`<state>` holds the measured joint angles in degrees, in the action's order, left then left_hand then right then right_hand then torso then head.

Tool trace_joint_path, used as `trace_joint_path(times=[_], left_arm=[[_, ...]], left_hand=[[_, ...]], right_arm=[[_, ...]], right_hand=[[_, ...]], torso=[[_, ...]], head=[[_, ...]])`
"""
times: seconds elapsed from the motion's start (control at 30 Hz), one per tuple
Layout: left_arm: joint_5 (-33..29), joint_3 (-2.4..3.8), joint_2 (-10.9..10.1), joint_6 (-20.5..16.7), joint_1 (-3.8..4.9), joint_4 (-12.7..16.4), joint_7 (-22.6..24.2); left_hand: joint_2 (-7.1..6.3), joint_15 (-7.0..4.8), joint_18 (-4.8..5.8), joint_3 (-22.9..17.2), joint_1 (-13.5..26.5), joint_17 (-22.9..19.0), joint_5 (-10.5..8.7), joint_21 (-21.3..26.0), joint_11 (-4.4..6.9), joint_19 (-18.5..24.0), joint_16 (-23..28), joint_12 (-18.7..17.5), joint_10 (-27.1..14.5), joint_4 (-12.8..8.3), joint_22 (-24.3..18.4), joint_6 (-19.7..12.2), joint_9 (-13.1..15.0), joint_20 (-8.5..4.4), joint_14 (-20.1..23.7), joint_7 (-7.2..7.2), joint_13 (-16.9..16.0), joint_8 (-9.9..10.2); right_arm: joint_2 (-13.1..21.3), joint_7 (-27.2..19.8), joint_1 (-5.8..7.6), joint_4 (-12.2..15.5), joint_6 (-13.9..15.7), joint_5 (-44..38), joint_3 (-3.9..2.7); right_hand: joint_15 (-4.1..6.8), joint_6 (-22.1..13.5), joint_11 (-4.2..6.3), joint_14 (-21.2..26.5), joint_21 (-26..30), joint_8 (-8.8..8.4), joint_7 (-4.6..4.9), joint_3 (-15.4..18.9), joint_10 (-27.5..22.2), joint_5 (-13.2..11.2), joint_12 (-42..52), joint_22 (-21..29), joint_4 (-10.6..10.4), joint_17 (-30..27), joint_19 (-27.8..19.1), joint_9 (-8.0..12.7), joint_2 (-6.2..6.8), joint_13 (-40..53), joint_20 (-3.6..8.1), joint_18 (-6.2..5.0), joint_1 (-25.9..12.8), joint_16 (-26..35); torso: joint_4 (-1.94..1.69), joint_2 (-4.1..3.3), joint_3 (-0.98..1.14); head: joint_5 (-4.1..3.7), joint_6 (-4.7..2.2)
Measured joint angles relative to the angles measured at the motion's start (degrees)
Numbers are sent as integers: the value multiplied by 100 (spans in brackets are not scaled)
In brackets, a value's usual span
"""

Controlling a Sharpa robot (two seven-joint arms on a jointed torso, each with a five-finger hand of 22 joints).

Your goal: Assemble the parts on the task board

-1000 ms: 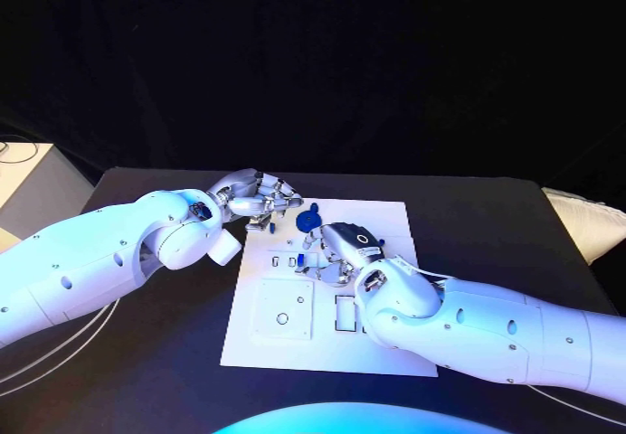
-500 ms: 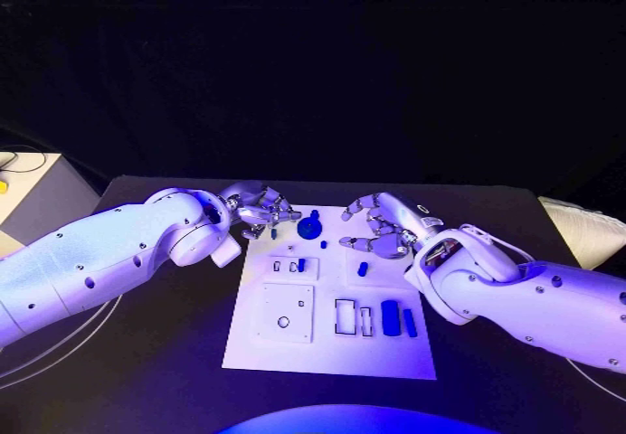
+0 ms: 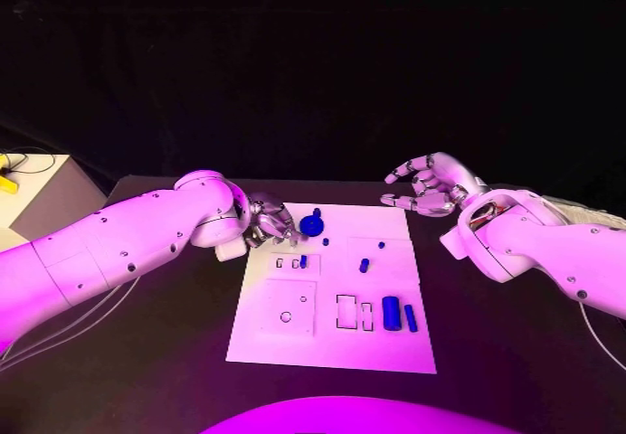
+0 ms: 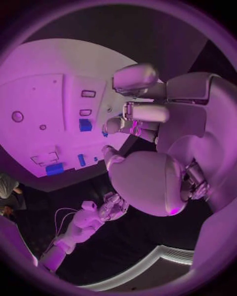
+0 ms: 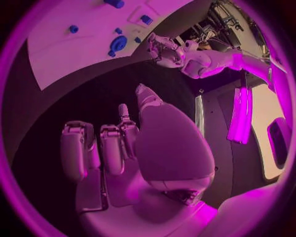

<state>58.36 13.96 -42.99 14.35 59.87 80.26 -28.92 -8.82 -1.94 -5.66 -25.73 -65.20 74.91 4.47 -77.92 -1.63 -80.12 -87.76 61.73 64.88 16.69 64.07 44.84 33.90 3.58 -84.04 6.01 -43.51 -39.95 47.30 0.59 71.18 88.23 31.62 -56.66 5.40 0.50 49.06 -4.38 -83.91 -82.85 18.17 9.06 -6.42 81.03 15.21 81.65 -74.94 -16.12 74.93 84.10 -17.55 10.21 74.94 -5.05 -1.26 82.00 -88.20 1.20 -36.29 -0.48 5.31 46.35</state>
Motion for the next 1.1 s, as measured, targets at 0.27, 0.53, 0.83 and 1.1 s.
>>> trace_joint_path(times=[0.27,0.53,0.83,1.1], left_arm=[[351,-84,180,362,89,-115,-344],[547,-229,298,565,203,-170,-474],[608,-312,398,653,243,-223,-530],[609,-342,453,691,247,-244,-547]], left_hand=[[22,0,0,126,191,0,0,0,0,0,0,35,0,14,4,-42,107,0,0,1,-16,-52],[22,0,0,170,249,0,0,0,19,-1,0,35,-18,15,11,-42,128,1,0,1,-16,-52],[42,1,0,170,268,0,0,0,19,-1,0,63,-19,14,36,-42,146,1,0,1,-20,-79],[45,1,0,169,272,0,0,-1,19,-1,0,63,-18,14,36,-54,146,1,0,-11,-19,-80]], right_arm=[[-12,-59,36,-200,-37,315,-3],[-36,-62,43,-256,-62,399,-3],[-78,-51,45,-309,-96,397,-3],[-100,-40,45,-330,-125,387,-3]], right_hand=[[0,-42,0,0,0,0,2,0,0,0,-28,0,0,0,0,8,0,-1,0,0,0,0],[0,-42,-1,0,22,0,2,0,-41,23,-28,1,0,-1,0,15,0,-1,0,0,0,0],[0,-64,0,0,22,0,24,0,-41,23,-28,2,0,-1,0,15,0,-2,0,0,0,0],[0,-64,-1,0,22,0,24,0,-40,23,-28,2,0,-1,-20,21,23,-3,-20,0,-24,0]], torso=[[-1,-2,3],[-14,-8,-7],[-30,-13,-17],[-42,-17,-24]], head=[[1,46],[-12,87],[-19,113],[-44,125]])
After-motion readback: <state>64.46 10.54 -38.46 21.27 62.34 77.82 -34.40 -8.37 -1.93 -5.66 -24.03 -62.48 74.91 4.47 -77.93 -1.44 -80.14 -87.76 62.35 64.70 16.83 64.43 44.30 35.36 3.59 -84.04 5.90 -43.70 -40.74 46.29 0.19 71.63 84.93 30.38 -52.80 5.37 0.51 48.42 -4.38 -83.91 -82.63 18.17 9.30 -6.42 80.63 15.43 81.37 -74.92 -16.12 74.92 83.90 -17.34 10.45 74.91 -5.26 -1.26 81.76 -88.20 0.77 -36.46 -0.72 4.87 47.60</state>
